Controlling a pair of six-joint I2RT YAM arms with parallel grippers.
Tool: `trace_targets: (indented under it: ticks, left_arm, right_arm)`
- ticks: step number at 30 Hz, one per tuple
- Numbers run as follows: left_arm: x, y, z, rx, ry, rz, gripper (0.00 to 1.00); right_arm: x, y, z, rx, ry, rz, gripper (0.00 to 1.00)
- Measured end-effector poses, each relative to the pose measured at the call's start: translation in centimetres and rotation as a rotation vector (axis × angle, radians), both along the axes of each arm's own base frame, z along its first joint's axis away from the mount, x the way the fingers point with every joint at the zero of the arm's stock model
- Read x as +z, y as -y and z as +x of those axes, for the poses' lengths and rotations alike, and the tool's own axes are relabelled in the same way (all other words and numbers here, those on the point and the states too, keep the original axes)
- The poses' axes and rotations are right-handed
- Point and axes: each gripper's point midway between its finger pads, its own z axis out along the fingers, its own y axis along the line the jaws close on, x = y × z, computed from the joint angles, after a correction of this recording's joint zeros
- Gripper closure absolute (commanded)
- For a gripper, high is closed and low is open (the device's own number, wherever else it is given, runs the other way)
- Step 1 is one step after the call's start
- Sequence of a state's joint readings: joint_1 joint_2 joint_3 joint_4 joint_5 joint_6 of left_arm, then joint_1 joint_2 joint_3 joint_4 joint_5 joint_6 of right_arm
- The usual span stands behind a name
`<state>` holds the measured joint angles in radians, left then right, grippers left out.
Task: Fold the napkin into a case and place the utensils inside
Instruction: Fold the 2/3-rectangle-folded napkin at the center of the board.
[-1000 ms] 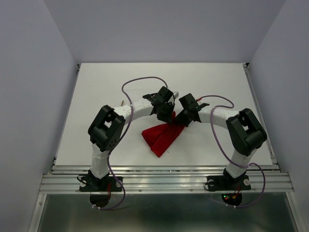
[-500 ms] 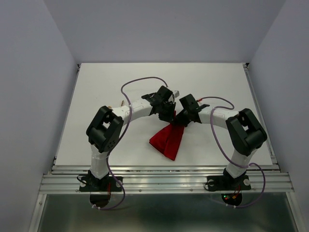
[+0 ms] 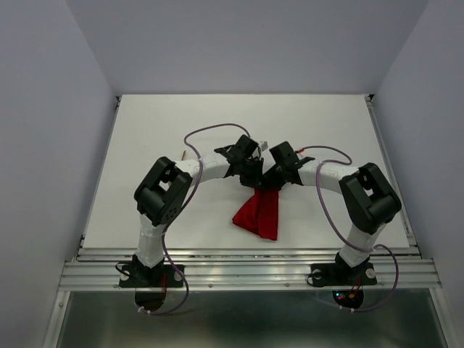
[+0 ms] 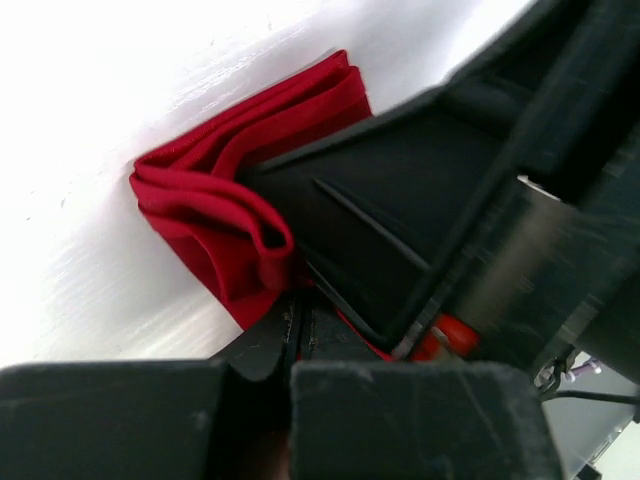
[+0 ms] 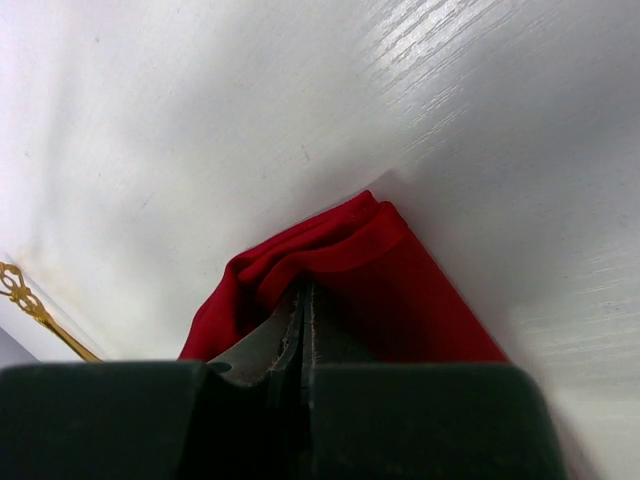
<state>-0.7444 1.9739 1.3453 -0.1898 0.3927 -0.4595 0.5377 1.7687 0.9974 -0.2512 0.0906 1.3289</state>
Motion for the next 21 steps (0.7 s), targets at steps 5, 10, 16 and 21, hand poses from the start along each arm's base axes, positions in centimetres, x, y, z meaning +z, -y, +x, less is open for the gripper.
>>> trace_targets:
  ticks: [5,10,16,21]
  left_arm:
    - [-1.7,0.0,-0.1,0.013,-0.030,0.015,1.00]
    - [-2.2,0.2,-0.1,0.019,-0.047,0.011,1.00]
    - [-2.2,0.4,-0.1,0.021,-0.051,0.004,1.00]
    - [-2.2,0.4,-0.1,0.019,-0.051,0.004,1.00]
  right_arm:
    - [0.1,0.1,-0.2,0.006,-0.002,-0.004,0.99]
    - [1.2,0.6,-1.0,0.017,0.005,-0.008,0.99]
    - [6.4,1.1,-0.6,0.034,0.125,0.031,0.97]
    - [9.4,2.7,-0.6,0.063,0.207,-0.002,0.92]
